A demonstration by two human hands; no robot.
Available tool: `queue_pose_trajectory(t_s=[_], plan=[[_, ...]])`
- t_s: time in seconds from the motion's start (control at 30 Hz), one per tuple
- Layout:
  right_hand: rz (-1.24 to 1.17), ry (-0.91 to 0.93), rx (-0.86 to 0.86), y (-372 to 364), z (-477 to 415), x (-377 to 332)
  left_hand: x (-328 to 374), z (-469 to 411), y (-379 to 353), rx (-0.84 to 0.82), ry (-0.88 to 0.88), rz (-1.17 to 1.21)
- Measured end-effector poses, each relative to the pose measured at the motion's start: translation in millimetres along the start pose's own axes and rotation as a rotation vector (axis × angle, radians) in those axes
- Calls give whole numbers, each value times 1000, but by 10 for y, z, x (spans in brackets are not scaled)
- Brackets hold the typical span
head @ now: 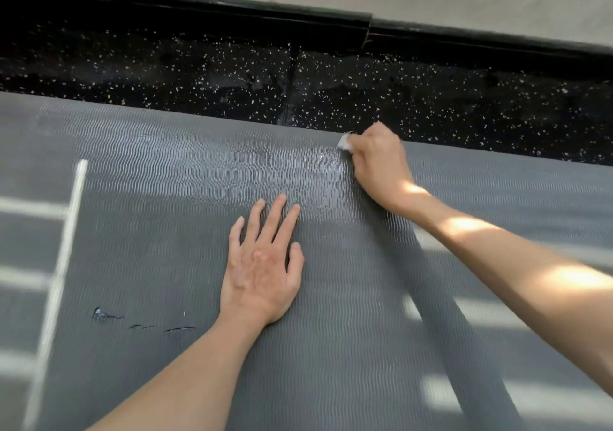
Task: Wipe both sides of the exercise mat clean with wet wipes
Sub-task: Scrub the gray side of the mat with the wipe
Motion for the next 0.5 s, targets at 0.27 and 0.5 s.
queue_pose_trajectory(t_s=[0.27, 0.5], plan=[[58, -107, 22, 139, 78, 234, -1, -7, -2, 2, -1, 9], [105, -167, -15, 205, -9, 455, 3, -7, 3, 9, -7, 2]])
Point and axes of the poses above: each hand's wrist, its own z-axis away from the middle knuckle, its own y-axis out of the back of the hand, x = y × z, the point moved 8 cm from there along -z, towards the middle knuckle, and after that the axes turned 4 degrees about -z, right-handed, at the moved point
